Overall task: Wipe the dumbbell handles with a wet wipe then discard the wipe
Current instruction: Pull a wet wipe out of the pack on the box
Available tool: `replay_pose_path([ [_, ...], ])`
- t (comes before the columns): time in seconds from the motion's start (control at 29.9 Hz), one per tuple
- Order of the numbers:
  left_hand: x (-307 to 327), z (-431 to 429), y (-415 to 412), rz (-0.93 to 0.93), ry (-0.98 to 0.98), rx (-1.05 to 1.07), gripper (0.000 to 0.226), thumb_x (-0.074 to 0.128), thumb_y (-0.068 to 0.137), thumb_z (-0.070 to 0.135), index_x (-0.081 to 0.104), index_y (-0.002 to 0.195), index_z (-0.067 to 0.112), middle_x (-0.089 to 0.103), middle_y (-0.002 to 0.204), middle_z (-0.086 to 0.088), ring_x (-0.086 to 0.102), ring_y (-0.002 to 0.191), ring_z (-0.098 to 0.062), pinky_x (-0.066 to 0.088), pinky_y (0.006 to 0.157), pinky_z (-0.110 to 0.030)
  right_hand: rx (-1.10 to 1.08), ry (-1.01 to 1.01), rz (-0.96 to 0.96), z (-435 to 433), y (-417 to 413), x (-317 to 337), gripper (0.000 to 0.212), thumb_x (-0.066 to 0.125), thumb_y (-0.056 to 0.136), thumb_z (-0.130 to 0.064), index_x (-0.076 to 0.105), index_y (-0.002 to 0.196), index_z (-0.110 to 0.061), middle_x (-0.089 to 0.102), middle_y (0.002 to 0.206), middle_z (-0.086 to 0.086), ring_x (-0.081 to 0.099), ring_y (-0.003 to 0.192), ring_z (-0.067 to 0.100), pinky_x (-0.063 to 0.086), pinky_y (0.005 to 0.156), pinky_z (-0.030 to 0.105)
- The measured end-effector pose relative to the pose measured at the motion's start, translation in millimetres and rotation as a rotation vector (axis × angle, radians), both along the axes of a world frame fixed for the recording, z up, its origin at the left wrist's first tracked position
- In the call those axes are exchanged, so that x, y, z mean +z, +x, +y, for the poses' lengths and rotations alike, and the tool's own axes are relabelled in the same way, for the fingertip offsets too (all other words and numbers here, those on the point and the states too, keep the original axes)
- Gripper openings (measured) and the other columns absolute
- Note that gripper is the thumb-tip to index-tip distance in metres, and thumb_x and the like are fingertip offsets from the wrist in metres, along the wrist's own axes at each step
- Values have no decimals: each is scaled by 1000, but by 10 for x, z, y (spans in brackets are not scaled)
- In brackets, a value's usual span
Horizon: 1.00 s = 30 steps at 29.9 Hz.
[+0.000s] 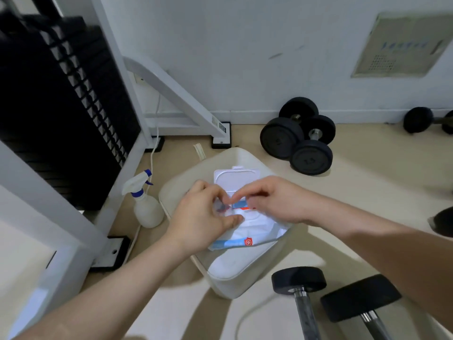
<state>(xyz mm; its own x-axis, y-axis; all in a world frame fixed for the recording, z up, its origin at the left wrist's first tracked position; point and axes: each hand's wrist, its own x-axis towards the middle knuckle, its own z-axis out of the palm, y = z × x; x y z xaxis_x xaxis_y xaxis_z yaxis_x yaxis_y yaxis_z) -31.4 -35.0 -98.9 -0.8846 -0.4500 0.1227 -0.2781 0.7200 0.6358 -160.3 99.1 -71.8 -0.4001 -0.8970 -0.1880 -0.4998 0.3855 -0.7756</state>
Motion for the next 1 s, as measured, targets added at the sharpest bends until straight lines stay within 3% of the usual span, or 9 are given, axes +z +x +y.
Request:
replay_pose_path([
  [0.1, -45, -94, -52, 47, 218, 94, 21, 79, 70, 16, 65, 74, 30, 52, 70, 10, 51, 61, -10, 48, 66, -29, -133, -58, 76, 11, 0, -47, 20, 60, 82, -7, 66, 75, -25, 54, 55, -13, 45, 53, 5, 41, 58, 22],
  [0.2, -52, -83, -19, 88, 279, 125, 22, 75, 72, 7, 65, 78, 26, 52, 62, 8, 48, 56, -10, 50, 64, -31, 67, 79, 408, -40, 65, -15, 9, 64, 82, -20, 68, 75, -24, 63, 69, -9, 53, 63, 5, 46, 63, 24],
  [0.3, -53, -35, 29, 125, 245, 99, 28, 72, 72, 5, 62, 84, 29, 50, 62, 9, 44, 55, -5, 43, 61, -22, 234, 233, 787, -147, 131, -14, 23, 50, 82, -14, 49, 59, -14, 52, 65, 5, 43, 62, 23, 38, 55, 36],
  [0.4, -55, -57, 58, 129, 286, 106, 32, 70, 72, 3, 61, 85, 31, 52, 61, 11, 48, 57, -8, 51, 65, -30, 337, 312, 944, -256, 215, 64, 33, 48, 78, -3, 30, 55, -18, 33, 58, 2, 35, 57, 23, 30, 48, 30],
  [0.53, -28, -44, 86, 114, 283, 90, 32, 68, 71, 5, 61, 87, 31, 56, 61, 9, 57, 62, -21, 56, 68, -41, 415, 375, 936, -339, 289, 142, 41, 47, 80, 4, 24, 56, -20, 30, 60, 1, 31, 51, 15, 30, 48, 29],
  [0.64, -12, -16, 108, 90, 236, 82, 27, 68, 73, 6, 60, 88, 27, 60, 66, 1, 55, 62, -14, 53, 68, -37, 401, 389, 907, -400, 261, 157, 36, 52, 82, -7, 29, 57, -19, 33, 60, -1, 33, 53, 15, 29, 48, 28],
  [0.8, 23, -18, 167, 102, 203, 13, 24, 64, 76, 7, 55, 81, 28, 59, 67, -2, 51, 65, -15, 48, 66, -36, 307, 280, 656, -321, 116, 70, 14, 56, 72, -18, 45, 63, -21, 49, 65, 0, 45, 66, 22, 35, 55, 31],
  [0.94, 45, -39, 196, 46, 66, -17, 21, 53, 77, 15, 68, 83, 29, 52, 63, 4, 48, 70, -12, 43, 67, -29, 208, 179, 460, -238, 123, 160, 16, 51, 78, -15, 42, 65, -18, 40, 59, -6, 35, 56, 10, 28, 47, 21],
  [1.0, 86, -60, 198, 5, 91, 34, 15, 58, 83, 16, 71, 82, 24, 53, 66, 7, 51, 72, -12, 44, 70, -28, 111, 136, 218, -212, 145, 162, 13, 47, 82, -12, 45, 70, -15, 40, 60, -6, 33, 47, 6, 27, 41, 15],
])
